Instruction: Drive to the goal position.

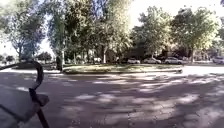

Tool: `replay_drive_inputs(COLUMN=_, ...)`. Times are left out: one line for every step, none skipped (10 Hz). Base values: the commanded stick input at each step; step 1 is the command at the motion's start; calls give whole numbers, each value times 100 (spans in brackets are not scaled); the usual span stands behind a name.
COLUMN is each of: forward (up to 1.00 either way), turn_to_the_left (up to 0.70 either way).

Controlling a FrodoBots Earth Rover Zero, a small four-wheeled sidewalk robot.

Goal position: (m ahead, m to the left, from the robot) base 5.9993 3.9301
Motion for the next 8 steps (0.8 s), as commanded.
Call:
replay_drive_inputs(forward=0, turn_to_the_left=0)
replay_drive_inputs(forward=0, turn_to_the_left=0)
replay_drive_inputs(forward=0, turn_to_the_left=0)
replay_drive_inputs(forward=0, turn_to_the_left=0)
replay_drive_inputs(forward=0, turn_to_the_left=-85)
replay_drive_inputs(forward=0, turn_to_the_left=-61)
replay_drive_inputs(forward=0, turn_to_the_left=0)
replay_drive_inputs(forward=0, turn_to_the_left=0)
